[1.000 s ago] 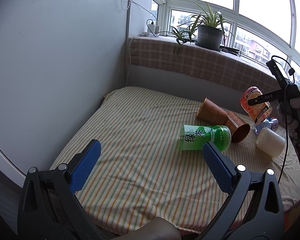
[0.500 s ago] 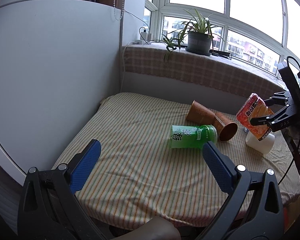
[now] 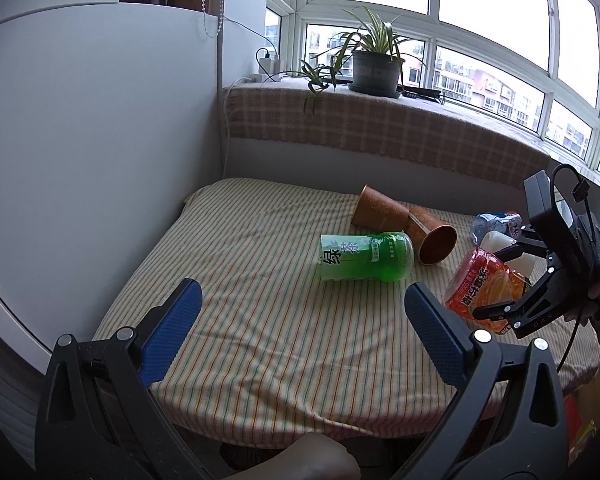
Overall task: Flip cup upright
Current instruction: 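Lift the red-orange canister off the bed with the right gripper, then lower the canister onto the bed and open the right gripper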
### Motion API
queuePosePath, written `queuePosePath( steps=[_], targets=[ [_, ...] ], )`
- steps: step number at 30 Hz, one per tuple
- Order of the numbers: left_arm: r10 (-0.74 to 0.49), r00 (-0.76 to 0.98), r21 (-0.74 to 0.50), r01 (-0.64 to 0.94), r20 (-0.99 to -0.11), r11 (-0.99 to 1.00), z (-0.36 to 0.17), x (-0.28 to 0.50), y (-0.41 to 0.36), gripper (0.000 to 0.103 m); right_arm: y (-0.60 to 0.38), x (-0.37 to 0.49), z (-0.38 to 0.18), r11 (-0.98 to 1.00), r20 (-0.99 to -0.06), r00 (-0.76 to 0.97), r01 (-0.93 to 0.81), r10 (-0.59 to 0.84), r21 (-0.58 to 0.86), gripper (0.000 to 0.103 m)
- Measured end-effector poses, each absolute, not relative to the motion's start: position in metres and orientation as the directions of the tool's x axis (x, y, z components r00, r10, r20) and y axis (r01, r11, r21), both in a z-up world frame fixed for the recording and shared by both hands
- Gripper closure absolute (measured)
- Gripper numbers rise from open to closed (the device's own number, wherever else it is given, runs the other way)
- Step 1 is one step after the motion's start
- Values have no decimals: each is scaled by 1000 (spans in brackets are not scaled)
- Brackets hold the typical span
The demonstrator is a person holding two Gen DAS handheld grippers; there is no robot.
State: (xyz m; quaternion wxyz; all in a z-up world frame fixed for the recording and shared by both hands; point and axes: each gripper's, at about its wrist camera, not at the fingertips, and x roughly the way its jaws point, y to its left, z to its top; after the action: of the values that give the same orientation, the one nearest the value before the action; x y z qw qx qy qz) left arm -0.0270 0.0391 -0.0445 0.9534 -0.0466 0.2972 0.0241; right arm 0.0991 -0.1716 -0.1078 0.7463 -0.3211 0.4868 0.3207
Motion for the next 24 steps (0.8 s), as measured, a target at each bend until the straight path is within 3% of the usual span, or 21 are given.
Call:
queuePosePath(
  steps=[12,24],
  targets=[
    [-7,814,-77,-46,-580,996,-47,-25,36,0,-168,100,-115,582,-945,289,-799,150,-152,17],
    [-23,807,-42,-2,-590,999,-48,-20,30,0,-176,85,-73,603,-900,352,-786,257,-136,18]
  ],
)
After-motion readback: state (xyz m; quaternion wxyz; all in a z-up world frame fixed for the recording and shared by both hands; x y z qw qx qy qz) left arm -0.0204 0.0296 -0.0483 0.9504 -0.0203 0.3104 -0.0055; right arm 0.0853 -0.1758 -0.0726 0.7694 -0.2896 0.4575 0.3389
